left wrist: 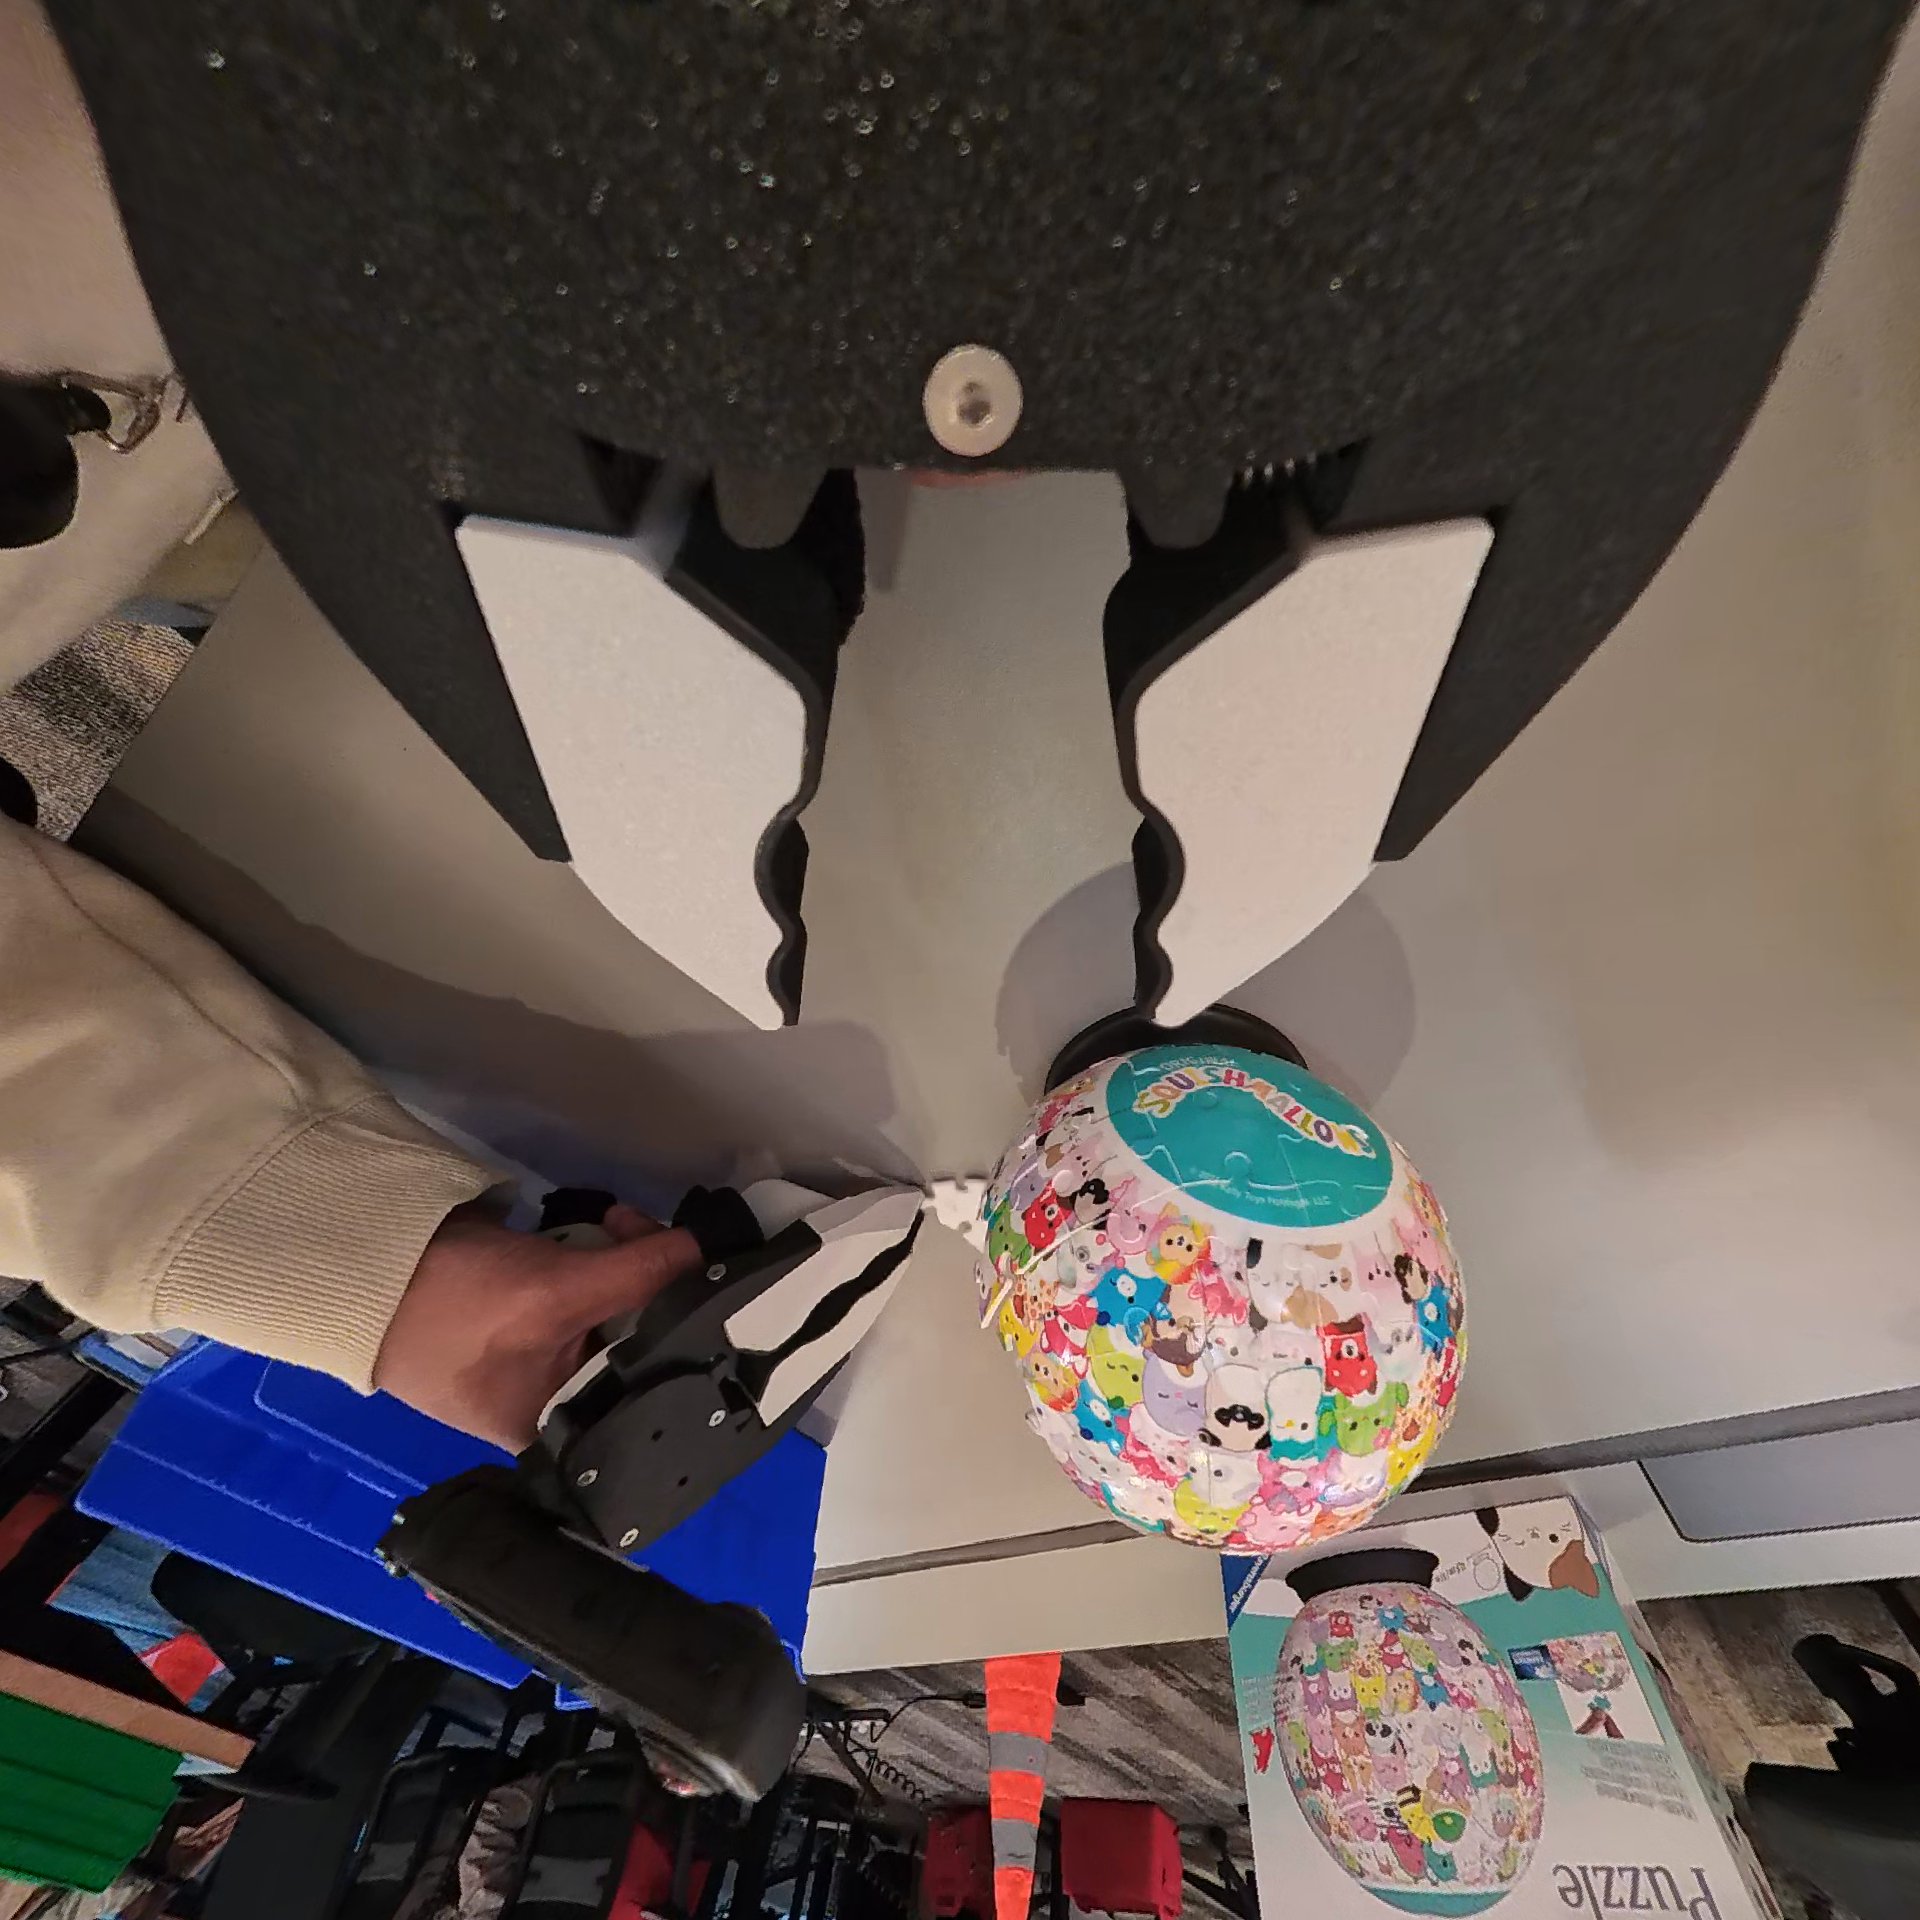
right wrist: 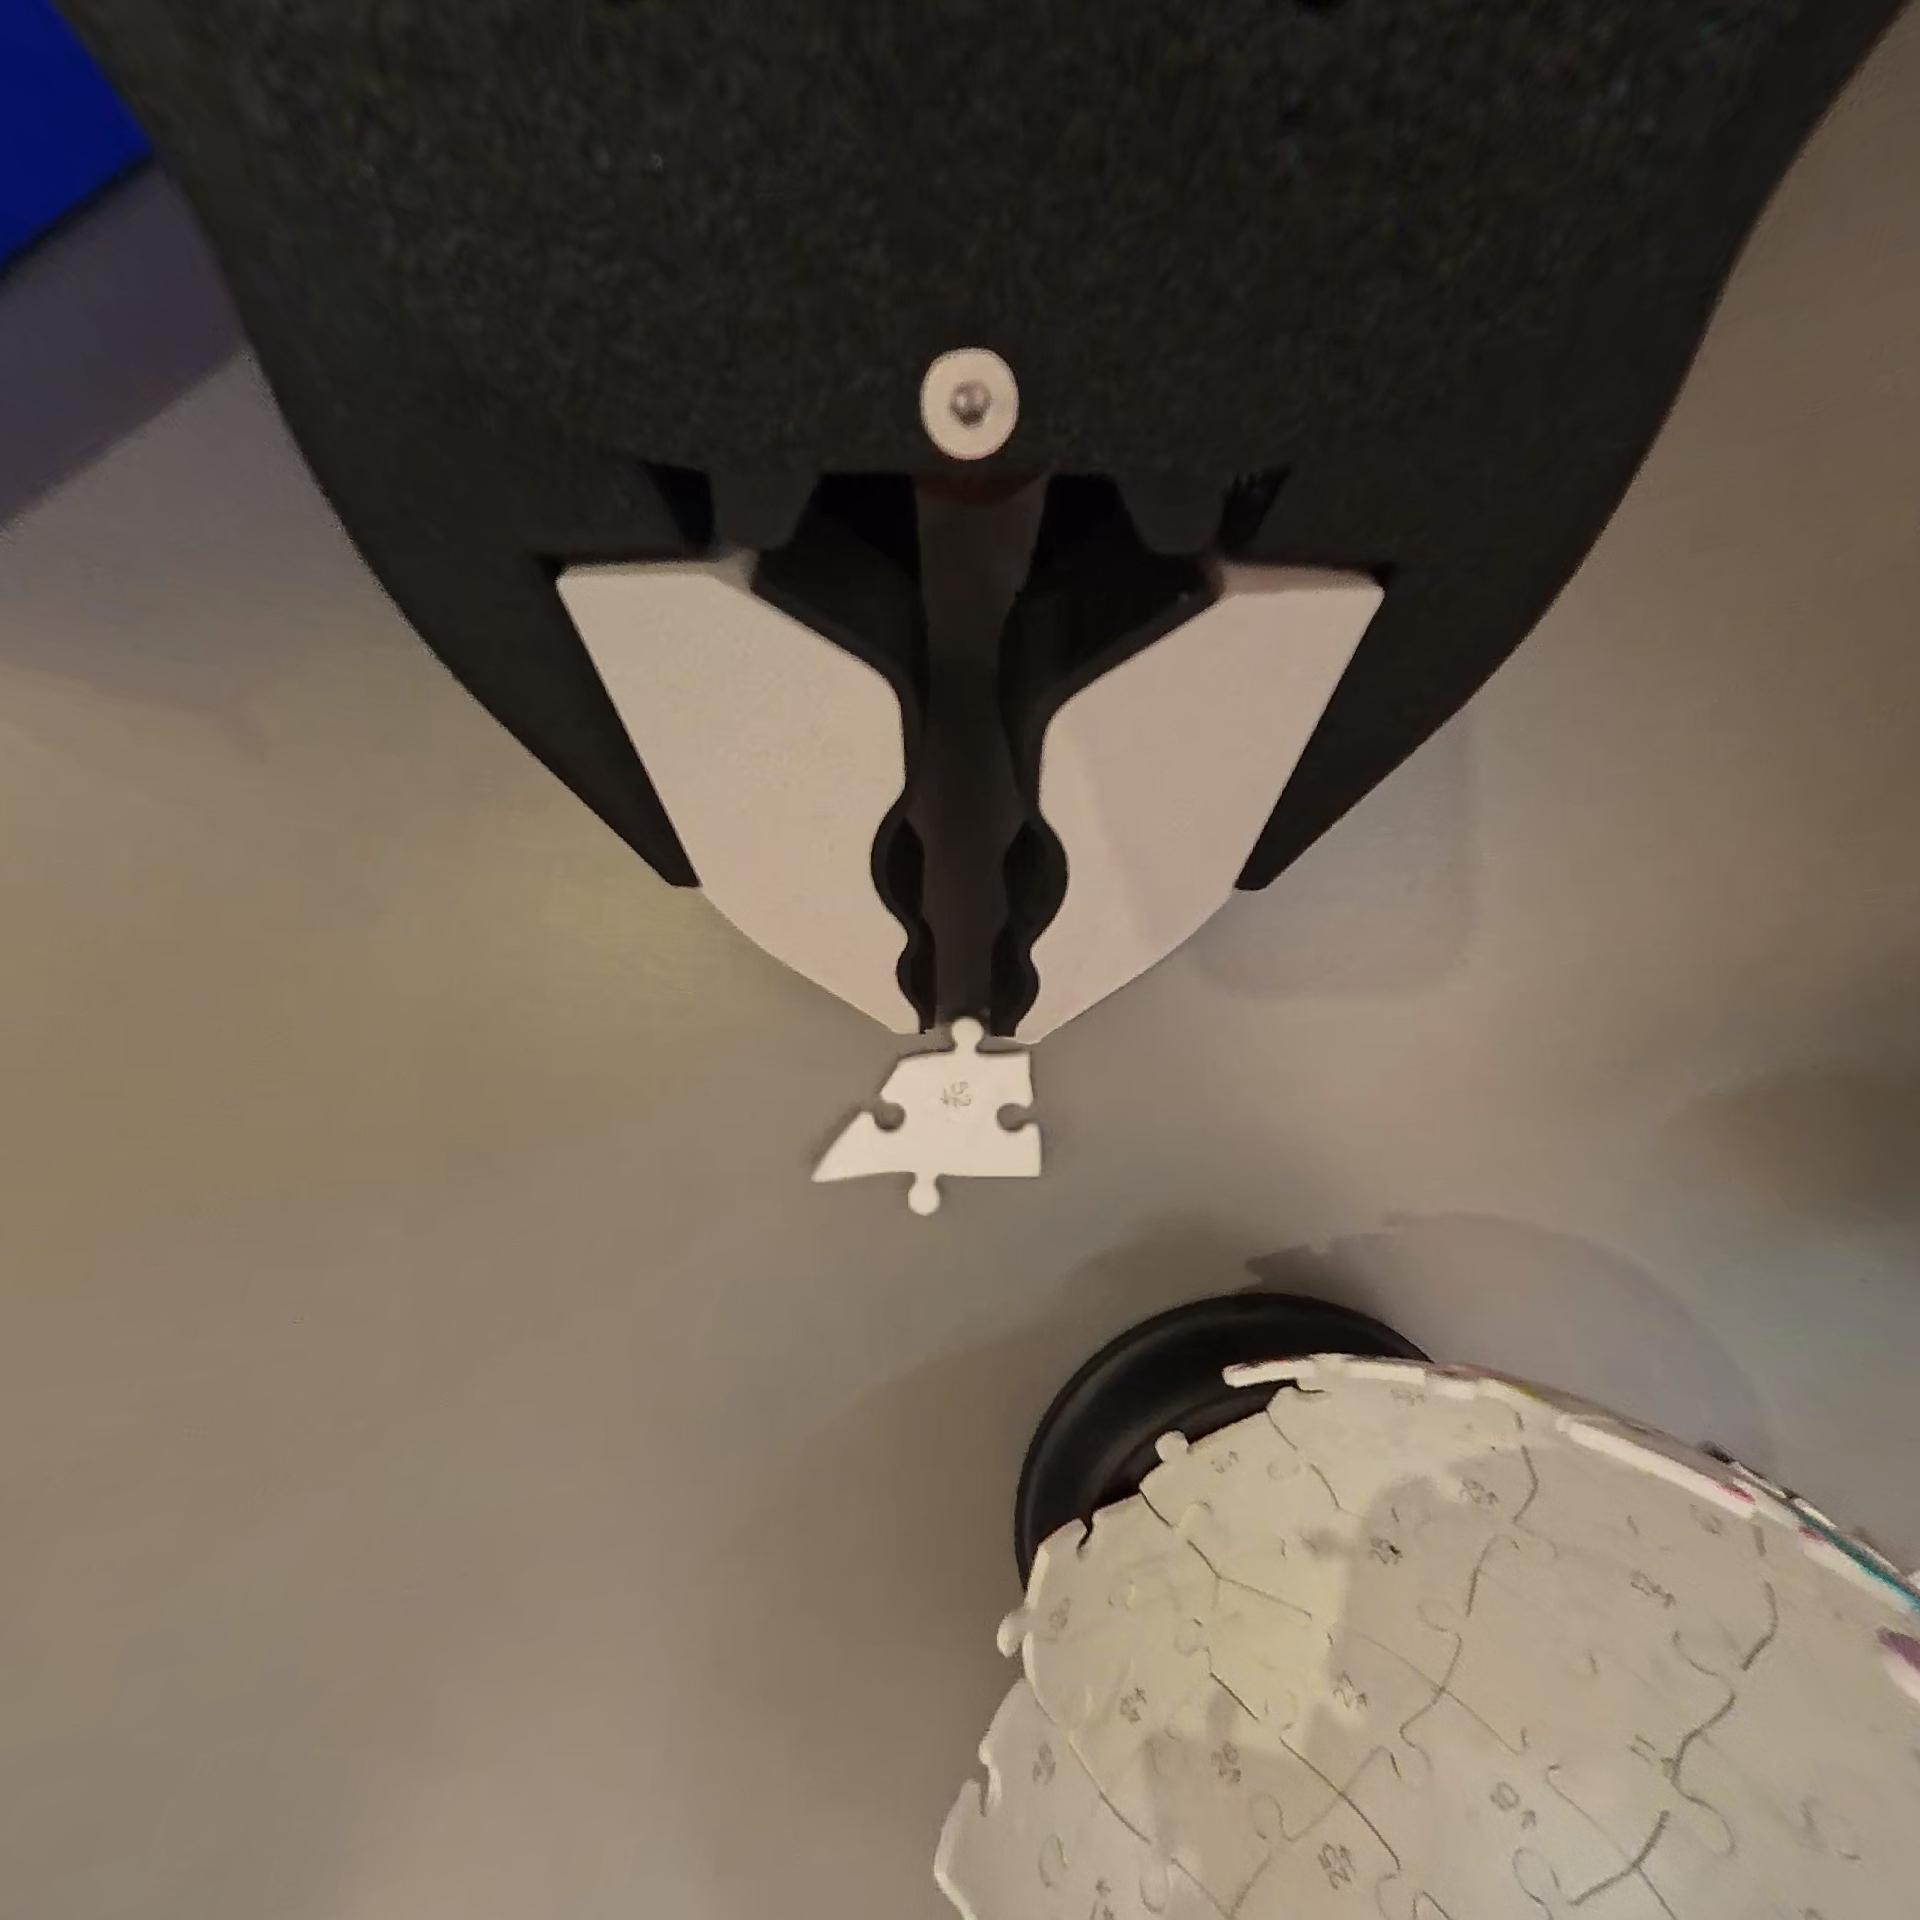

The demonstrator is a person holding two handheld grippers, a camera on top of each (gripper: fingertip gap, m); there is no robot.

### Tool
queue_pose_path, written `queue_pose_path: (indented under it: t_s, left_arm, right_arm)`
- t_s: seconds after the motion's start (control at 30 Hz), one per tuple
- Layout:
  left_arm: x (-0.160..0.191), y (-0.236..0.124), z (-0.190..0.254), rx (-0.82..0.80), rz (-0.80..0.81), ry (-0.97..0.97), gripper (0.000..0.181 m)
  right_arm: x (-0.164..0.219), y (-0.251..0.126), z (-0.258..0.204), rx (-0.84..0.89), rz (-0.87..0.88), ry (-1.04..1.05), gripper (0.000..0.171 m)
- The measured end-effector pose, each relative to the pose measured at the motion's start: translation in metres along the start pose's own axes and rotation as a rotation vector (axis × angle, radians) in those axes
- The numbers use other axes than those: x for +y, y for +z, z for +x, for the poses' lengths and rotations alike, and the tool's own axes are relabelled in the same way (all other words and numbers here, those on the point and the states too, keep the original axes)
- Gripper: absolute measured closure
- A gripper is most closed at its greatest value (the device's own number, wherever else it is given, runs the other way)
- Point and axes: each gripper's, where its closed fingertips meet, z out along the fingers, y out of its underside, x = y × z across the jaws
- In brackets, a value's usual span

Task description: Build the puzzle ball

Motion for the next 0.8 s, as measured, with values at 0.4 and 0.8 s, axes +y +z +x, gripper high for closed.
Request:
queue_pose_path:
  t_s: [0.4, 0.8]
  left_arm:
    - [-0.0001, 0.0005, 0.0011, 0.002, -0.001, 0.0, 0.121]
    - [-0.0007, -0.0019, -0.0014, -0.004, 0.004, -0.003, 0.121]
  right_arm:
    - [-0.0022, -0.0014, -0.0007, -0.001, 0.007, 0.004, 0.16]
    - [-0.006, 0.0052, -0.0061, -0.017, 0.019, 0.08, 0.166]
